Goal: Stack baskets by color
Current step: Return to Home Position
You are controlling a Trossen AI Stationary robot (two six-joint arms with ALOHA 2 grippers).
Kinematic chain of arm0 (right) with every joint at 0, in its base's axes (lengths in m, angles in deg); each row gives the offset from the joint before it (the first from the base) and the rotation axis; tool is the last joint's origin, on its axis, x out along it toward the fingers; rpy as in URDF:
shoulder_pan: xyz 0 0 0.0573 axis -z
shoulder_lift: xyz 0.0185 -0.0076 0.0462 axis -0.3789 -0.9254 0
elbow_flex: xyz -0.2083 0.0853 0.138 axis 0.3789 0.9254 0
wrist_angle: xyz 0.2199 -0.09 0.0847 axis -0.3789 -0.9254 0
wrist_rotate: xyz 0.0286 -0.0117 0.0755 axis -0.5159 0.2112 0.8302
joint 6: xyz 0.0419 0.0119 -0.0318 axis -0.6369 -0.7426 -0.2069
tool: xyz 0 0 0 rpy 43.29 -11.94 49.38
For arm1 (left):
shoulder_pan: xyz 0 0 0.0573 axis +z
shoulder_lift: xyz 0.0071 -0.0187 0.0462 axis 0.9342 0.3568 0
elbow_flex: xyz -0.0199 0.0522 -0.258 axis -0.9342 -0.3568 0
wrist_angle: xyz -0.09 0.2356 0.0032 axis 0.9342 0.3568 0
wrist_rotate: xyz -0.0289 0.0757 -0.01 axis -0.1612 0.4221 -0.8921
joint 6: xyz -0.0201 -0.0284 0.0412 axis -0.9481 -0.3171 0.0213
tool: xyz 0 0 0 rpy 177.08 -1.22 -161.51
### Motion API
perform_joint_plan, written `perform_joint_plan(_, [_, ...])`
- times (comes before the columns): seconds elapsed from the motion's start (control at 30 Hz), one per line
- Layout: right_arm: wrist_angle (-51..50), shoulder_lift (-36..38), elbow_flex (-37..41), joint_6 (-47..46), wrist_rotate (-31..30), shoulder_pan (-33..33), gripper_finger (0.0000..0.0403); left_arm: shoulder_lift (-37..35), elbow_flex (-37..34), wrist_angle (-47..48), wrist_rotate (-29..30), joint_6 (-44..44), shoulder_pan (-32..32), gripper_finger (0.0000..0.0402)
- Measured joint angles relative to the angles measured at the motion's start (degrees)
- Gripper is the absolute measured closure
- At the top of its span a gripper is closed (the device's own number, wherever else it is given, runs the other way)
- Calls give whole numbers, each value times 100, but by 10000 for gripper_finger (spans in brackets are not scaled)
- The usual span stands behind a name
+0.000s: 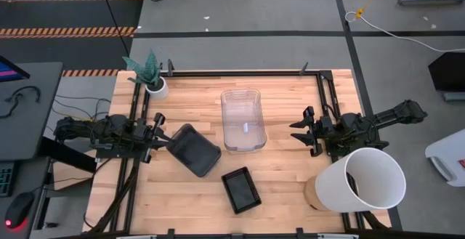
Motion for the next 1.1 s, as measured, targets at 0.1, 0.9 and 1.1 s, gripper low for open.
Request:
perform_joint_plan(0.1, [0, 0, 0, 0, 0, 0, 238, 0, 0, 1, 2, 0, 0, 367])
perform_joint_plan(0.9, [-1, 0, 0, -1, 0, 0, 238, 0, 0, -2, 15, -2, 0, 376])
perform_joint_plan(1.1, [-1, 0, 0, -1, 0, 0, 238, 0, 0, -2, 15, -2, 0, 369])
